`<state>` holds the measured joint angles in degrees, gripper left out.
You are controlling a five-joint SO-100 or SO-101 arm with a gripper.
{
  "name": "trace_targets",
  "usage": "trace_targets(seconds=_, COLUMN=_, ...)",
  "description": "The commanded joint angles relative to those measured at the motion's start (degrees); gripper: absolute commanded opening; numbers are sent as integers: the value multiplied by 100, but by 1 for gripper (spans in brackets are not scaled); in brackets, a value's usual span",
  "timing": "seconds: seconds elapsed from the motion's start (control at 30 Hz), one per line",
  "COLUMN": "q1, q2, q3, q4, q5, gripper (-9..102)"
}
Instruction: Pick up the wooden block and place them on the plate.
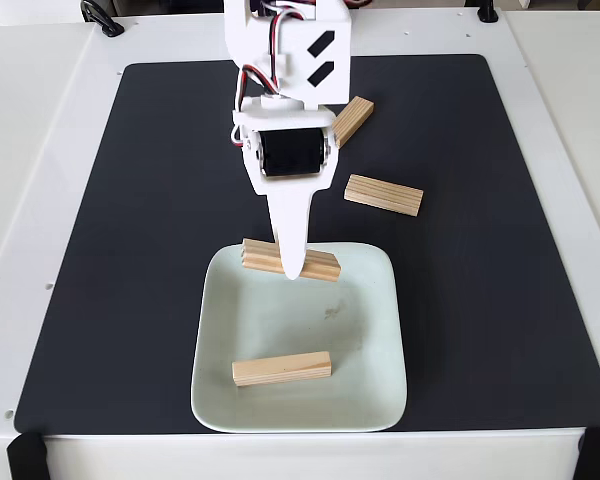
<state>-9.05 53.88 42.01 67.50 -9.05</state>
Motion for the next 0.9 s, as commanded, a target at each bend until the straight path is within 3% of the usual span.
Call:
trace_targets(seconds=0.0, q1=62, q2=-18, q3=-325, q4=0, q5=62, gripper=-1)
trace_targets(seconds=0.87, q1=211, q2=-1389, q3=-1907, q4=9, q5=264, gripper=-1)
